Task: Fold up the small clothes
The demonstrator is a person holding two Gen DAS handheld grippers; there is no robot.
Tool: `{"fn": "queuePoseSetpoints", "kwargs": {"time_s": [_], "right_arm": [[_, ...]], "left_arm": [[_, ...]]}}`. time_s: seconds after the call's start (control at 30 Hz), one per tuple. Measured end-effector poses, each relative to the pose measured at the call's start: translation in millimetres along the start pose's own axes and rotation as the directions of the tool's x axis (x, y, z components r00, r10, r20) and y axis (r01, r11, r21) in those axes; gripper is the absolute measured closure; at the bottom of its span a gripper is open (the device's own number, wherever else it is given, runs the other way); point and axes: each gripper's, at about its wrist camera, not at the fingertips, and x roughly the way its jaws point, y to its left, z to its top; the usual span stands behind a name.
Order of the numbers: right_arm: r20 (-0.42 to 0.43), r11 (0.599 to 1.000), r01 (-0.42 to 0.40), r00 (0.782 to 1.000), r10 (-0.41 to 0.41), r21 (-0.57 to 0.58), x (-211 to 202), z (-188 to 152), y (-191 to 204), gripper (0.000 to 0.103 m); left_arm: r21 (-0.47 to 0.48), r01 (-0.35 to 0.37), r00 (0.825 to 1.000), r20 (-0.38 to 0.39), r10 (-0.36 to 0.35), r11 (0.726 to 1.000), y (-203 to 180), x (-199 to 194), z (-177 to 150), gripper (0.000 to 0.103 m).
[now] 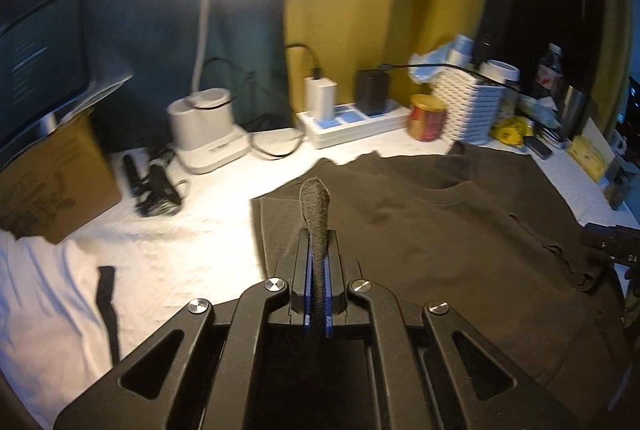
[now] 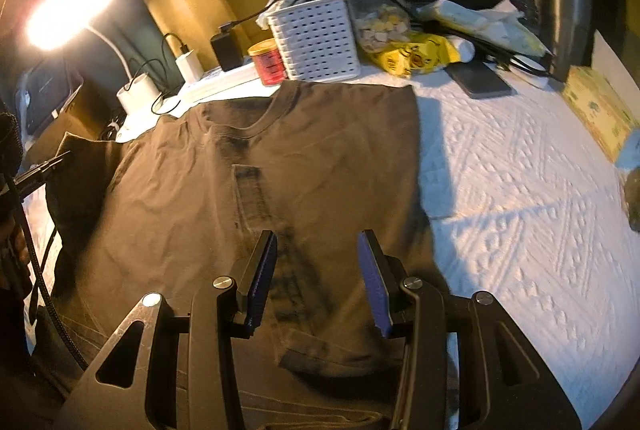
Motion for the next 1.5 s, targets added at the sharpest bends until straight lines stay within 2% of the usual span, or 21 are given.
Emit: {"fn": "queuePoseSetpoints", "kwargs": {"time_s": [0.33, 0.47, 0.6, 0.63, 0.67, 0.7, 0.77, 0.8, 0.87, 1.07, 1.23, 1.37, 1.5], "right_arm": [[0.013, 1.000, 0.002, 1.000, -0.002, 0.030, -11.0, -11.2, -22.2, 0.058], [0.012, 0.999, -0.004, 1.000, 0.004, 0.034, -13.6, -14.2, -26.3, 0.058], [0.004, 0.999, -0.021, 1.000, 0.021, 0.032, -10.8, -17.9, -23.0, 0.058], [0.001, 0.999, -0.025, 1.000, 0.025, 0.029, -9.5, -18.2, -21.2, 0.058], [-0.002, 0.999, -0.030, 1.000, 0.030, 0.025, -8.2, -18.5, -19.0, 0.058], [-0.005, 0.999, -0.035, 0.999, 0.035, 0.019, -6.9, -18.8, -16.4, 0.058], [-0.008, 0.999, -0.043, 0.999, 0.043, 0.012, -5.6, -18.6, -12.8, 0.058], [-0.009, 0.999, -0.047, 0.999, 0.047, 0.008, -5.1, -18.4, -10.8, 0.058], [-0.008, 0.999, -0.051, 0.999, 0.051, 0.003, -5.3, -18.4, -8.3, 0.058], [-0.014, 0.999, -0.054, 0.998, 0.054, -0.004, -2.4, -18.5, -3.5, 0.058], [-0.022, 0.998, -0.060, 0.998, 0.060, -0.016, 1.5, -17.2, 3.6, 0.058], [-0.023, 0.997, -0.065, 0.998, 0.065, -0.028, 1.5, -17.7, 11.3, 0.058], [-0.026, 0.998, -0.061, 0.998, 0.060, -0.029, 2.4, -18.7, 14.1, 0.058]], "left_arm": [[0.054, 0.111, 0.992, -0.073, -0.107, 0.992, -52.8, 30.2, -5.7, 0.100], [0.059, 0.152, 0.981, -0.135, -0.143, 0.987, -70.0, 49.4, -13.5, 0.100], [0.032, 0.195, 0.957, -0.226, -0.183, 0.980, -79.6, 68.5, -24.3, 0.098], [0.030, 0.201, 0.954, -0.234, -0.188, 0.979, -82.1, 69.8, -25.9, 0.094], [0.024, 0.212, 0.950, -0.239, -0.201, 0.977, -83.4, 69.7, -27.9, 0.080], [0.013, 0.228, 0.945, -0.243, -0.218, 0.974, -84.0, 68.6, -29.1, 0.057], [-0.006, 0.258, 0.936, -0.247, -0.251, 0.966, -83.7, 62.8, -30.5, 0.029], [-0.015, 0.269, 0.933, -0.245, -0.265, 0.963, -82.5, 57.0, -31.2, 0.027], [-0.015, 0.268, 0.932, -0.250, -0.263, 0.963, -77.5, 48.5, -32.1, 0.027], [-0.041, 0.209, 0.949, -0.233, -0.213, 0.977, -43.5, 20.9, -38.9, 0.027], [-0.037, 0.159, 0.949, -0.268, -0.164, 0.987, -29.9, 29.0, -51.4, 0.027], [-0.074, 0.212, 0.932, -0.286, -0.225, 0.974, -32.5, 28.5, -58.2, 0.027], [-0.068, 0.331, 0.888, -0.313, -0.336, 0.941, -52.7, 18.3, -64.2, 0.027]]}}
